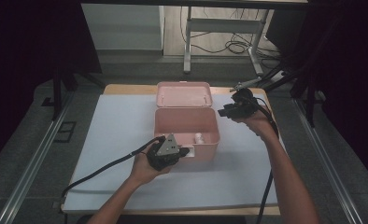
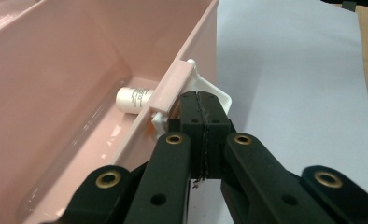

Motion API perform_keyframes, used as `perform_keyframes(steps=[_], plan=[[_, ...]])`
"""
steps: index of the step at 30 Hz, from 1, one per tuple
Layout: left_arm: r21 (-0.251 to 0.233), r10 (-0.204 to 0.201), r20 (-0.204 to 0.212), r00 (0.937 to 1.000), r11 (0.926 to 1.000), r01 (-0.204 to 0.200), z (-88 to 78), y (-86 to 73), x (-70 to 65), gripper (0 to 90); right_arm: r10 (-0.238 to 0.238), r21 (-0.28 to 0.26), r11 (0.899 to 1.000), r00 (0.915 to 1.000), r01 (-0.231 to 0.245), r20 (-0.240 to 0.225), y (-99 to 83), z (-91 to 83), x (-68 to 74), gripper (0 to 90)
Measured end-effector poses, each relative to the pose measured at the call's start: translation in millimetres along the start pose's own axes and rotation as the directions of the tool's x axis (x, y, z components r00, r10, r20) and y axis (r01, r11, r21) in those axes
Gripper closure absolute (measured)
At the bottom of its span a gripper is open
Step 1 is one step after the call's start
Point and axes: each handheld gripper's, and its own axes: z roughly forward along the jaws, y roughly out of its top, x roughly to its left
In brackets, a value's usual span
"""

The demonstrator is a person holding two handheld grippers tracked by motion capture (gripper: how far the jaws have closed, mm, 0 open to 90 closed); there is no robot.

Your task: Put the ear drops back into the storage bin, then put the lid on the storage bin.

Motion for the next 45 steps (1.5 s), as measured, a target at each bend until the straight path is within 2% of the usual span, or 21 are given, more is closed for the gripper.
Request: perform_keyframes(steps=[10,13,17,23,30,38,43,45], plan=[[0.000,-0.001,0.001,1.0000,1.0000,0.001,0.0,0.1,0.1,90.0,0.054,-0.005,0.999,0.9979,-0.054,0.037,1.2,-0.3,-10.0,55.7],[-0.001,-0.005,-0.002,1.0000,1.0000,0.005,0.1,-0.1,-0.7,90.0,0.054,-0.005,0.999,0.9973,-0.054,0.049,4.0,0.7,-13.2,55.0],[-0.001,-0.005,-0.002,1.0000,1.0000,0.005,0.0,-0.1,-0.7,90.0,0.066,0.005,0.998,0.9959,-0.067,0.062,8.8,3.0,-16.0,52.4],[-0.001,-0.005,0.002,1.0000,1.0000,0.005,0.1,0.0,0.2,90.0,0.104,0.037,0.994,0.9918,-0.107,0.073,16.9,9.2,-21.8,53.5],[-0.002,-0.008,0.004,1.0000,1.0000,0.008,0.1,0.0,0.0,90.0,0.170,0.053,0.983,0.9808,-0.175,0.095,28.0,21.0,-29.4,57.0],[0.001,0.003,0.002,1.0000,1.0000,-0.003,-0.1,-0.1,-0.1,90.0,0.203,0.073,0.974,0.9696,-0.214,0.137,47.6,42.1,-31.1,58.1],[-0.003,0.005,-0.006,1.0000,1.0000,-0.005,0.0,-0.6,-1.7,90.0,0.246,0.066,0.964,0.9565,-0.259,0.157,56.1,54.9,-33.7,58.5],[-0.004,0.003,-0.005,1.0000,1.0000,-0.003,0.1,-0.6,-1.5,90.0,0.253,0.066,0.962,0.9541,-0.266,0.160,57.1,60.6,-33.8,58.7]])
